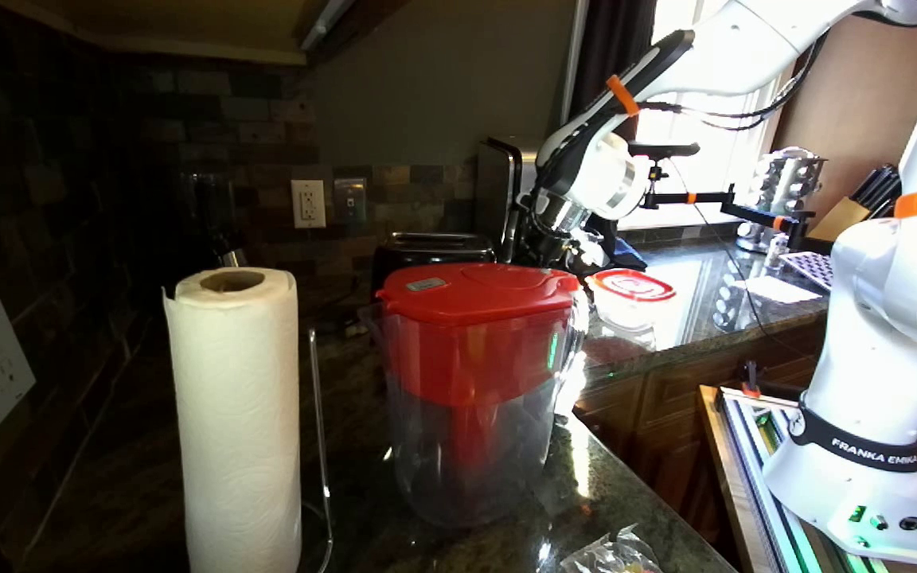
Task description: Push the toaster lever up
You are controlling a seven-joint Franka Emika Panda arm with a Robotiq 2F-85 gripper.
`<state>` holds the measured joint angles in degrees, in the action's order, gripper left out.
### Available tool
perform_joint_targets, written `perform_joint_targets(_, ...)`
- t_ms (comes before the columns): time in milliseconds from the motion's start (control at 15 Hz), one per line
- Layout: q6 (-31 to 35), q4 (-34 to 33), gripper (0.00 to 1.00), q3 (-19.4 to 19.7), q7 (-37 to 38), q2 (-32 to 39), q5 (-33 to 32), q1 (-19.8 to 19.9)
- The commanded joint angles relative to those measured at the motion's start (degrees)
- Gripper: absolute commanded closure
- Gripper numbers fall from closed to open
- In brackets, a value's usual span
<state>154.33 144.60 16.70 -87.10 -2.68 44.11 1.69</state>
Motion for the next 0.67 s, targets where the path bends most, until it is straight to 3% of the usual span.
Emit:
perform_joint_targets(0, 1.35, 2.73, 0.00, 0.02, 1.55, -3.15, -2.00, 0.42)
perform_joint_targets(600, 1.45, 4.31, 0.00, -0.22, 3.60, -6.51, -6.14, 2.22)
